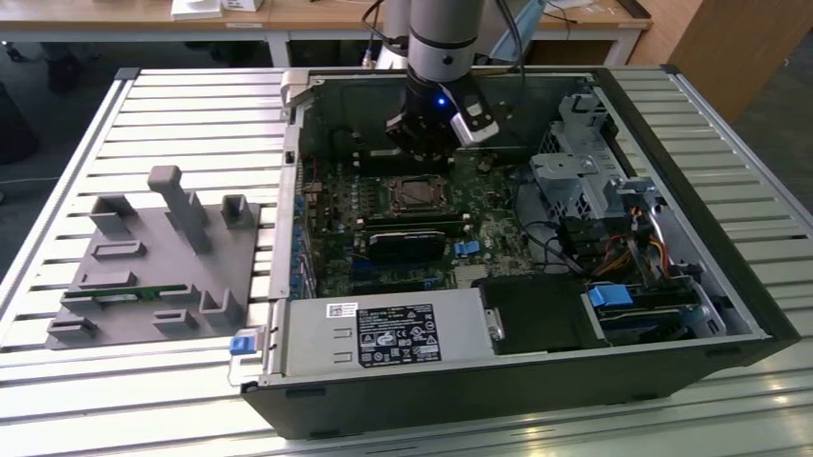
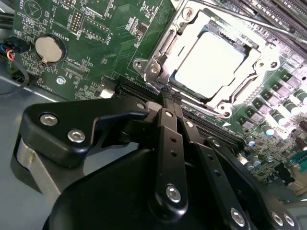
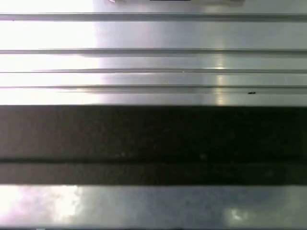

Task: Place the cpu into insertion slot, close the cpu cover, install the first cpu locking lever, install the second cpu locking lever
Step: 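Install the first cpu locking lever, then install the second cpu locking lever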

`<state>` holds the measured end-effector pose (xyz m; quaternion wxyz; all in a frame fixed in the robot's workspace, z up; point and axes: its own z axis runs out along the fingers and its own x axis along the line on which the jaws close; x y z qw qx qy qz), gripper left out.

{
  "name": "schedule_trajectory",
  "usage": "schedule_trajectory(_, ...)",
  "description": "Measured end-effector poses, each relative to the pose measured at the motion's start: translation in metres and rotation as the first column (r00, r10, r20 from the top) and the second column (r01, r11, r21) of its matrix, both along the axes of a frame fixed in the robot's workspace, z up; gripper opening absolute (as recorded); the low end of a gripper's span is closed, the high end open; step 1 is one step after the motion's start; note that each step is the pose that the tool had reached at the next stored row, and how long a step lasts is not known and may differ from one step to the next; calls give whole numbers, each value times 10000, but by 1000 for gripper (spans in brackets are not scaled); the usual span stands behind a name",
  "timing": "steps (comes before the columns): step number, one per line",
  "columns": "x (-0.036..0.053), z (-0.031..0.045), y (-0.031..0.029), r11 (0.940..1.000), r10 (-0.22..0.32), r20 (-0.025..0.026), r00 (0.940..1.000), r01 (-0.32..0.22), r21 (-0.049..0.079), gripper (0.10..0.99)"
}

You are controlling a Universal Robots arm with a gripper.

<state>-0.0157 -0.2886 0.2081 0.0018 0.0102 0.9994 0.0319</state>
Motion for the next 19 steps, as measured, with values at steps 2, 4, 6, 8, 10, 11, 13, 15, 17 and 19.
schedule_trajectory(2, 0, 0, -8, 10000, 0, 0, 10000, 0, 0, 106)
schedule_trajectory(4, 2, 0, -18, 10000, 0, 0, 10000, 0, 0, 106)
schedule_trajectory(6, 6, 0, -26, 10000, 0, 0, 10000, 0, 1, 106)
schedule_trajectory(8, 10, 0, -33, 10000, -1, 0, 10000, 1, 1, 106)
schedule_trajectory(10, 15, 0, -39, 10000, 0, 0, 10000, 0, 0, 106)
schedule_trajectory(11, 16, 0, -42, 10000, 0, 0, 10000, 0, 1, 106)
schedule_trajectory(13, 21, 0, -46, 10000, 0, 0, 10000, 0, 1, 106)
schedule_trajectory(15, 23, 0, -50, 10000, 0, 0, 10000, 0, 0, 106)
schedule_trajectory(17, 26, 0, -54, 10000, 0, 0, 10000, 0, 0, 106)
schedule_trajectory(19, 27, 0, -60, 10000, 0, -1, 10000, 0, -1, 106)
